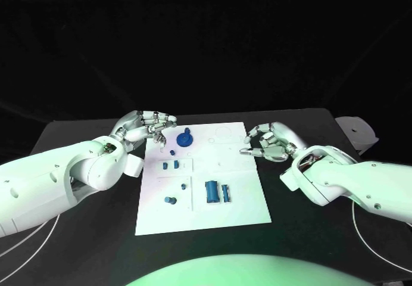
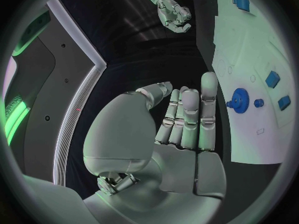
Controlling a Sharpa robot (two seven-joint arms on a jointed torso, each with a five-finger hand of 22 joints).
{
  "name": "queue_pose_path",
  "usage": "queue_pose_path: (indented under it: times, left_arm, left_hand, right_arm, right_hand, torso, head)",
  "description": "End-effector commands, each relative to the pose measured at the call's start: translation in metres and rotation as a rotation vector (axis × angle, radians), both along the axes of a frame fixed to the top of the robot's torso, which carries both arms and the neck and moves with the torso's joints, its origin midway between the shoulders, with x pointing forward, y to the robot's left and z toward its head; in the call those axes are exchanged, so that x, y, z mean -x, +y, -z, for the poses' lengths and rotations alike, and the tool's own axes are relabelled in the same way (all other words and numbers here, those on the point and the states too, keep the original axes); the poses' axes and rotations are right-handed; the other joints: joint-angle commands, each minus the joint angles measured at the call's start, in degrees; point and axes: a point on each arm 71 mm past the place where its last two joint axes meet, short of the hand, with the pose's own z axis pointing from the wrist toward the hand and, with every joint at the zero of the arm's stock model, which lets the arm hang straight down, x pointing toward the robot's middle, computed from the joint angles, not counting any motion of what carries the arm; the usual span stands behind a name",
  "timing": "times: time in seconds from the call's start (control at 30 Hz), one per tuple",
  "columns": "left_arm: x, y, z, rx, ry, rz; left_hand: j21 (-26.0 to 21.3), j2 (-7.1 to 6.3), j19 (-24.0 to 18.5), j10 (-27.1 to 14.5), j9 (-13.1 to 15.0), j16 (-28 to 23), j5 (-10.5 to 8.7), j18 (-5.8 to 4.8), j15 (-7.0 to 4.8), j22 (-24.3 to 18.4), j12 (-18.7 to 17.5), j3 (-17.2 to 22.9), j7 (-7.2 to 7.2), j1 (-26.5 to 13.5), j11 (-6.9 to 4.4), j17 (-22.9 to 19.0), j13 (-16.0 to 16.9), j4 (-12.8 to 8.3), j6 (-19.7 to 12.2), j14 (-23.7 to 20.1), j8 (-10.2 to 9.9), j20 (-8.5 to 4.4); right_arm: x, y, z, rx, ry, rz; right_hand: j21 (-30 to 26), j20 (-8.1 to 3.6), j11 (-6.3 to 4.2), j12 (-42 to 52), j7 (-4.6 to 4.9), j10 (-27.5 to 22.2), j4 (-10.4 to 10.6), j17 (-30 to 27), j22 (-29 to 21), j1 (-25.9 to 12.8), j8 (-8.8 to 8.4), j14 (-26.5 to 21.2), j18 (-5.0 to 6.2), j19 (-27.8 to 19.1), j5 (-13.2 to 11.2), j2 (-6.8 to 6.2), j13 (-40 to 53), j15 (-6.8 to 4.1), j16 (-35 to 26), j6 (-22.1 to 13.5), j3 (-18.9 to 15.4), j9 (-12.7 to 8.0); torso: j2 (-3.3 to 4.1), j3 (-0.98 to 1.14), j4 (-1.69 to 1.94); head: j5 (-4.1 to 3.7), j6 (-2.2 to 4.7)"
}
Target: Assemble the parts on the task board
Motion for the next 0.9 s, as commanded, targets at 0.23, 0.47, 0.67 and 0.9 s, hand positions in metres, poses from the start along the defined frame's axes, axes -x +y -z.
queue_pose_path:
  times: [0.23,0.47,0.67,0.9]
  left_arm:
    - [-0.012,0.007,0.006,0.106,0.0,-0.11]
    - [-0.027,0.018,0.011,0.145,-0.025,-0.245]
    - [-0.035,0.025,0.012,0.153,-0.062,-0.347]
    - [-0.038,0.019,0.017,0.129,-0.039,-0.31]
  left_hand:
    - [-1.05,-0.12,-0.77,0.06,0.19,-1.69,-0.02,0.92,0.1,-0.55,0.9,-0.81,-0.06,-1.27,-0.15,-3.86,-0.06,1.29,-0.6,-2.6,0.43,0.38]
    - [-6.43,-0.07,-4.15,0.86,0.45,-7.24,-0.22,0.85,0.1,-3.56,1.78,-2.36,-0.36,-1.11,-0.33,-6.82,-0.43,2.68,-0.71,-8.18,1.16,0.52]
    - [-18.45,-0.43,-7.34,5.85,0.83,-23.67,-0.57,0.71,0.61,-11.14,-1.73,-3.07,-0.75,0.65,-0.7,-14.3,-3.64,3.57,0.98,-11.22,2.5,0.98]
    - [-55.63,8.84,-62.04,-9.95,-17.85,-74.14,-12.86,-9.72,-2.58,-34.46,-25.76,-33.05,-10.73,-22.16,-7.27,-28.91,-11.89,-1.19,-49.56,-66.02,-15.42,-7.38]
  right_arm:
    - [-0.033,0.001,0.003,-0.246,0.069,0.071]
    - [-0.071,0.002,0.005,-0.413,0.12,0.128]
    - [-0.094,0.008,0.01,-0.455,0.109,0.136]
    - [-0.102,0.008,0.014,-0.401,0.097,0.174]
  right_hand:
    - [-50.62,2.77,2.4,-39.9,3.21,-24.11,-0.03,-17.24,-3.45,6.08,-9.24,-9.0,7.99,-12.53,0.18,4.79,-34.72,2.93,-28.2,-1.64,-2.17,-4.13]
    - [-74.18,4.45,4.08,-56.98,4.31,-22.65,0.17,-32.78,-20.93,9.76,-16.18,-18.33,9.97,-18.51,0.08,8.11,-56.24,5.1,-50.74,0.81,-5.17,-10.6]
    - [-82.33,5.91,5.18,-67.06,4.52,-16.79,0.02,-40.79,-32.13,12.51,-20.36,-19.21,9.49,-18.8,-0.11,10.35,-70.06,5.86,-65.4,4.94,-9.0,-13.83]
    - [-88.18,-2.86,-1.36,-79.33,-5.54,-35.34,-16.51,-74.93,-74.9,-16.45,-33.59,-40.23,-0.83,-40.49,-9.88,0.02,-83.77,3.14,-87.96,-46.06,12.17,-36.83]
  torso:
    - [-2.01,-0.43,-1.07]
    - [-3.25,-0.39,-1.57]
    - [-3.79,-0.43,-2.15]
    - [-3.82,-0.3,-2.03]
  head:
    - [0.81,4.81]
    - [1.66,7.73]
    - [2.66,9.07]
    - [3.0,9.39]
